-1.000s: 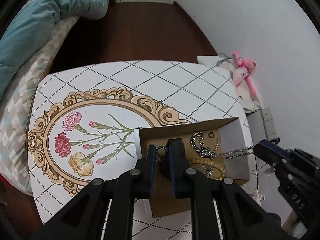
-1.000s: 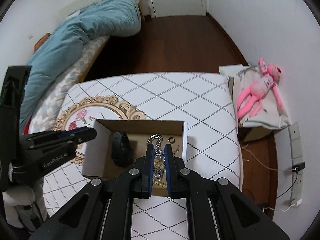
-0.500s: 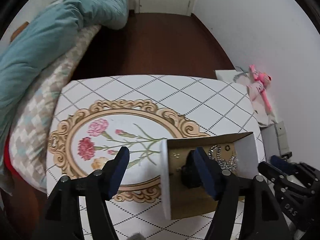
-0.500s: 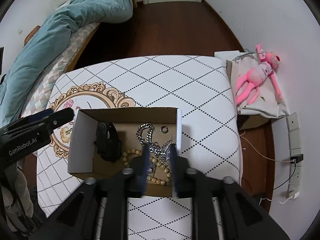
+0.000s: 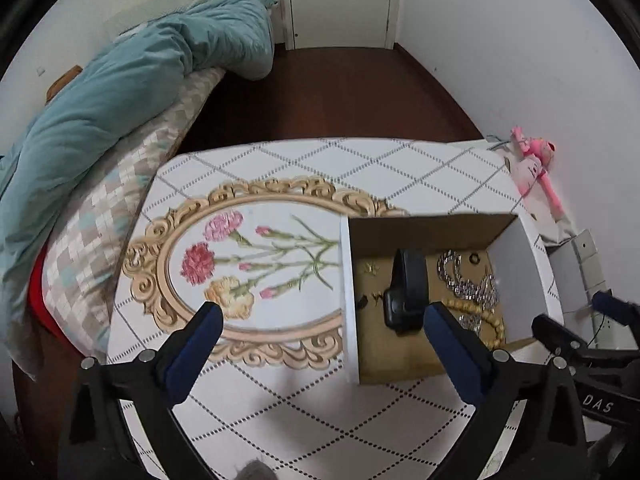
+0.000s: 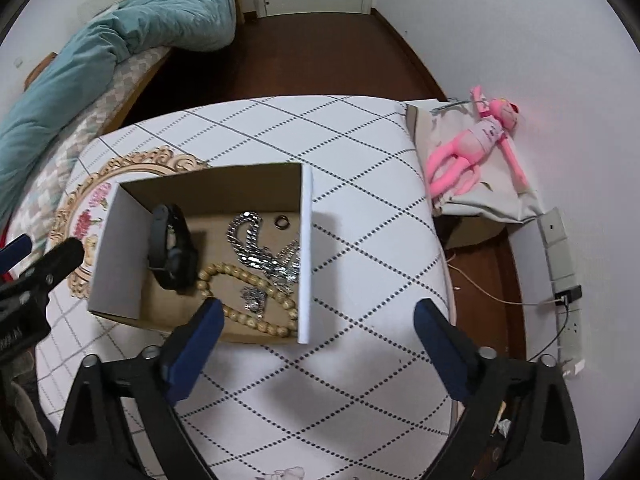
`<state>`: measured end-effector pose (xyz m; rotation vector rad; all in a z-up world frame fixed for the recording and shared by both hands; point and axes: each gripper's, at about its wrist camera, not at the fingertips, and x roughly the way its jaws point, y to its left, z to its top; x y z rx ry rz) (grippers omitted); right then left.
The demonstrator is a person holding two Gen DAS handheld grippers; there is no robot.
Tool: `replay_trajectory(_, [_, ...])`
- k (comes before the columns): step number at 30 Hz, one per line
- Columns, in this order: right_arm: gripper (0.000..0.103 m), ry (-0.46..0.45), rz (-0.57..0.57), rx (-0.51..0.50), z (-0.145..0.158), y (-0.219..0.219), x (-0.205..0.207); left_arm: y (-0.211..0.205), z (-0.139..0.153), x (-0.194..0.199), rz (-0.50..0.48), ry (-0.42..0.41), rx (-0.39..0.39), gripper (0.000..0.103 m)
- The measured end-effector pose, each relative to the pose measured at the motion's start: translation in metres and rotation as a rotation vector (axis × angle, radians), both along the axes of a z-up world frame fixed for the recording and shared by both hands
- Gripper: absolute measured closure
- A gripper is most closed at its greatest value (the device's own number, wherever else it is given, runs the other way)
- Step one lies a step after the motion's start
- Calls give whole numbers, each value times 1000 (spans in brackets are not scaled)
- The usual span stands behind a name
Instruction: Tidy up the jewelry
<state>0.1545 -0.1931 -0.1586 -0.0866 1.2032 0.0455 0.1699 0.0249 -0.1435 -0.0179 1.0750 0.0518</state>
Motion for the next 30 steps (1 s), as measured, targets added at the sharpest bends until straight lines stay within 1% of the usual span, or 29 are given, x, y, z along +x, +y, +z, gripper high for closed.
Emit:
replay_trajectory(2, [3, -9, -1, -16, -1, 0, -2, -2, -5, -3, 5, 9, -4, 0])
replay_trajectory(4, [0, -17, -3, -28, 0, -1, -3, -4, -7, -6, 9, 13, -3, 0])
replay_trajectory(9, [0, -28, -16, -38, 2, -3, -3, -7, -10, -13, 14, 17, -8, 0])
replay_trajectory(14, [0, -42, -16, -43, 7, -2, -7, -7, -4, -19, 21, 8, -11, 0])
replay_trajectory(20, [0, -96, -21, -42, 28, -3, -23, -6, 23, -38, 29, -48, -11, 0])
replay_trajectory(25, [0, -159, -28, -25, 57, -5, -48, -8, 50, -61, 26, -102, -1, 0])
replay_trajectory(30, [0, -229, -33, -12, 92, -9, -79, -7, 78, -86, 25, -148, -15, 0])
